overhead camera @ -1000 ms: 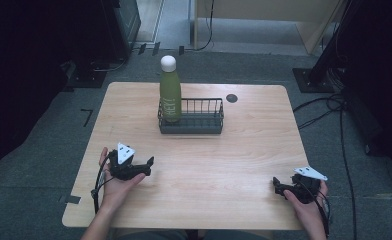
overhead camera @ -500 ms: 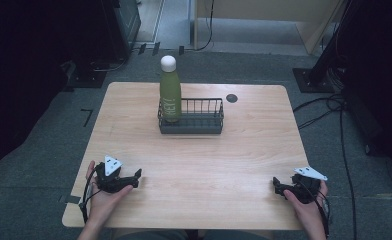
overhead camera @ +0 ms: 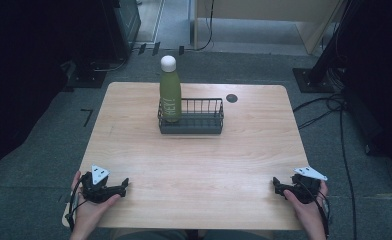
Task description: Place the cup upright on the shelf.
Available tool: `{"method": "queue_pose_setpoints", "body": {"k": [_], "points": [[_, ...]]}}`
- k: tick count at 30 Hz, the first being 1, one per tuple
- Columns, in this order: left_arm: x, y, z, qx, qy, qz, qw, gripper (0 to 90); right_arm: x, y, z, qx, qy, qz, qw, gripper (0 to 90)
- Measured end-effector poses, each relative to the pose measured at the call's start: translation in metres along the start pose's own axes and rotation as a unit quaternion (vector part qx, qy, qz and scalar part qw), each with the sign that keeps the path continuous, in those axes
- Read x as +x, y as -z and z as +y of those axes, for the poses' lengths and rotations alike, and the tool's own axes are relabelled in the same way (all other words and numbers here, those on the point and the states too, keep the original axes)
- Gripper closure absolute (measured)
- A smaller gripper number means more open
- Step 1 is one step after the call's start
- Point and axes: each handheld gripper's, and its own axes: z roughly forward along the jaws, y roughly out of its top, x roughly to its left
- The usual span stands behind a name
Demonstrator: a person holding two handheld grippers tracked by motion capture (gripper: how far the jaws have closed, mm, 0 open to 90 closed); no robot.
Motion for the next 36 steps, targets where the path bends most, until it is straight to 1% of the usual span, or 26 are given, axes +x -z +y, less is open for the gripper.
{"method": "queue_pose_setpoints", "body": {"k": [1, 5, 6, 7, 10, 14, 17, 20, 21, 29, 36], "points": [[0.000, 0.000, 0.000, 0.000, 0.000, 0.000, 1.0000, 2.1, 0.000, 0.000, 0.000, 0.000, 0.000, 0.000, 1.0000, 0.0], [0.004, 0.002, -0.003, 0.014, 0.005, -0.004, 0.9999, 2.0, 0.000, 0.000, 0.000, 0.000, 0.000, 0.000, 1.0000, 0.0], [0.006, 0.002, -0.004, 0.015, 0.007, -0.009, 0.9998, 2.1, 0.000, 0.000, 0.000, 0.000, -0.001, 0.000, 1.0000, 0.0], [0.009, 0.003, -0.005, 0.020, 0.014, -0.023, 0.9994, 2.0, 0.000, 0.000, 0.000, 0.000, 0.000, 0.000, 1.0000, 0.0], [0.011, 0.003, -0.006, 0.021, 0.014, -0.025, 0.9994, 2.1, 0.000, 0.000, 0.000, 0.000, 0.000, 0.000, 1.0000, 0.0], [0.015, 0.007, -0.010, 0.021, 0.017, -0.022, 0.9994, 2.2, 0.000, 0.000, 0.000, 0.000, 0.000, 0.000, 1.0000, 0.0], [0.021, 0.013, -0.016, 0.020, 0.020, -0.019, 0.9994, 2.6, 0.000, 0.000, 0.000, 0.000, 0.000, 0.000, 1.0000, 0.0], [0.024, 0.016, -0.019, 0.015, 0.027, -0.013, 0.9994, 5.5, 0.000, 0.000, 0.000, 0.000, 0.000, 0.000, 1.0000, 0.0], [0.024, 0.016, -0.019, 0.015, 0.028, -0.012, 0.9994, 7.2, 0.000, 0.000, 0.000, 0.000, 0.000, 0.000, 1.0000, 0.0], [0.024, 0.015, -0.018, 0.015, 0.029, -0.011, 0.9994, 7.2, 0.000, 0.000, 0.000, 0.000, 0.000, 0.000, 1.0000, 0.0], [0.024, 0.014, -0.017, 0.019, 0.022, -0.017, 0.9994, 3.4, 0.000, 0.000, 0.000, 0.001, -0.002, -0.001, 1.0000, 0.0]]}}
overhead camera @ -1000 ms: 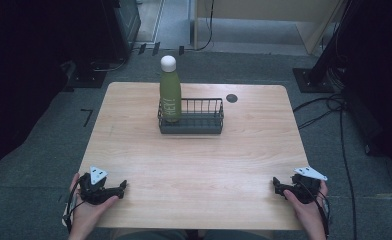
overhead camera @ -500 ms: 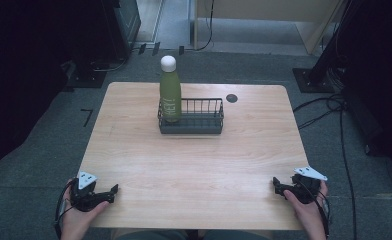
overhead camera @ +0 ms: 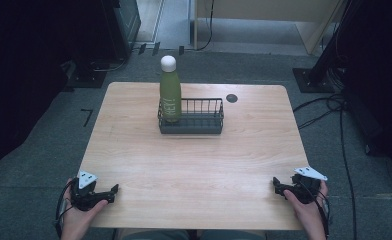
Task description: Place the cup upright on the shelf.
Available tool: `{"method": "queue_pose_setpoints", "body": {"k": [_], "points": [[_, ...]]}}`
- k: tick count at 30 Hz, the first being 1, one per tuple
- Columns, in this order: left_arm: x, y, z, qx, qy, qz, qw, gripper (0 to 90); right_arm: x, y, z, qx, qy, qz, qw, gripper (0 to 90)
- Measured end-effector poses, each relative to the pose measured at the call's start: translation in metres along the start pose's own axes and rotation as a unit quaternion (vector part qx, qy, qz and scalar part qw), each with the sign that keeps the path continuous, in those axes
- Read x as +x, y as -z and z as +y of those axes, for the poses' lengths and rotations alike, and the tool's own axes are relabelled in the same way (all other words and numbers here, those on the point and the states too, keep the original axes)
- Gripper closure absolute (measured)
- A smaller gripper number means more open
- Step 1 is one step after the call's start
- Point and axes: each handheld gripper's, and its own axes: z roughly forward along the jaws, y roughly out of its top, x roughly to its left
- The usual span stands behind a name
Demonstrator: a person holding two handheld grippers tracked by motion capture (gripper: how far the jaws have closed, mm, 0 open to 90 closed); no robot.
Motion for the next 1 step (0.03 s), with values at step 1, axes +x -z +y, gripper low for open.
{"method": "queue_pose_setpoints", "body": {"k": [1], "points": [[0.0000, 0.0000, 0.0000, 0.000, 0.000, 0.000, 1.0000, 3.2, -0.0001, 0.0000, 0.0000, 0.000, -0.001, -0.001, 1.0000, 0.0]]}}
